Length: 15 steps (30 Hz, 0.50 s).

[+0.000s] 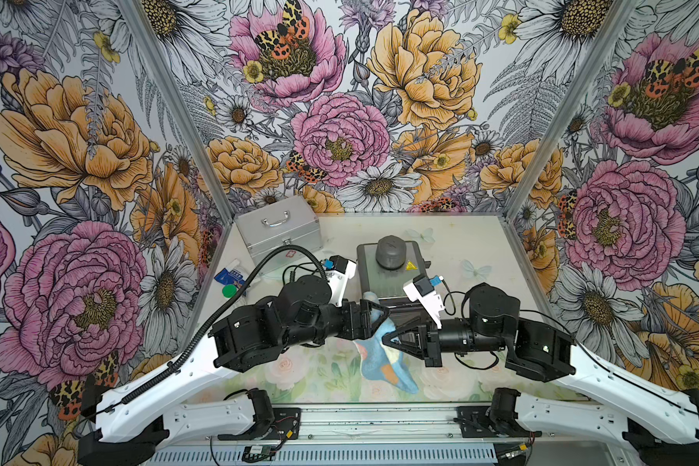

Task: Wipe the surface of a coffee machine
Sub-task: Adjust the cleaning item.

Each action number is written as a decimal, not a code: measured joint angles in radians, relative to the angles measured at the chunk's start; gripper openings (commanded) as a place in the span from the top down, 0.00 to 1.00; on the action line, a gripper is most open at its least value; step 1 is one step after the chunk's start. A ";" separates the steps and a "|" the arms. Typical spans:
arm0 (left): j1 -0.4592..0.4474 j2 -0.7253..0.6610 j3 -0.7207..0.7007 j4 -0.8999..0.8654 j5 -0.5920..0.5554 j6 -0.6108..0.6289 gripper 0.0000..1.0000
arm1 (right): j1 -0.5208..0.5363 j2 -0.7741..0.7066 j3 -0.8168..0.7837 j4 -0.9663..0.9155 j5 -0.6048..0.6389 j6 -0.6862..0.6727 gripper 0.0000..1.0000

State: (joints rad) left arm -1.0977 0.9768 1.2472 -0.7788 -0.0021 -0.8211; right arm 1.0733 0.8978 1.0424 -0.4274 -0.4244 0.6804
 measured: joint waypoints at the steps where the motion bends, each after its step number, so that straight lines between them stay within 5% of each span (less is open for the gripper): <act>1: 0.005 -0.001 -0.002 0.006 0.011 -0.002 0.18 | 0.000 0.015 0.008 0.000 0.007 -0.013 1.00; 7: 0.026 -0.021 -0.035 0.021 0.060 -0.021 0.25 | 0.000 0.073 0.039 -0.001 0.049 -0.071 1.00; 11: 0.034 -0.059 -0.055 0.033 0.067 -0.042 0.58 | 0.001 0.097 0.055 -0.003 0.082 -0.100 1.00; 15: 0.034 -0.084 -0.064 0.043 0.063 -0.043 0.62 | 0.002 0.137 0.077 -0.003 0.089 -0.122 1.00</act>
State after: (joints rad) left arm -1.0634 0.8925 1.1828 -0.7353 0.0605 -0.8642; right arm 1.0752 1.0344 1.1191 -0.4301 -0.3355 0.5583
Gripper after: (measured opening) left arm 0.384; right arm 0.063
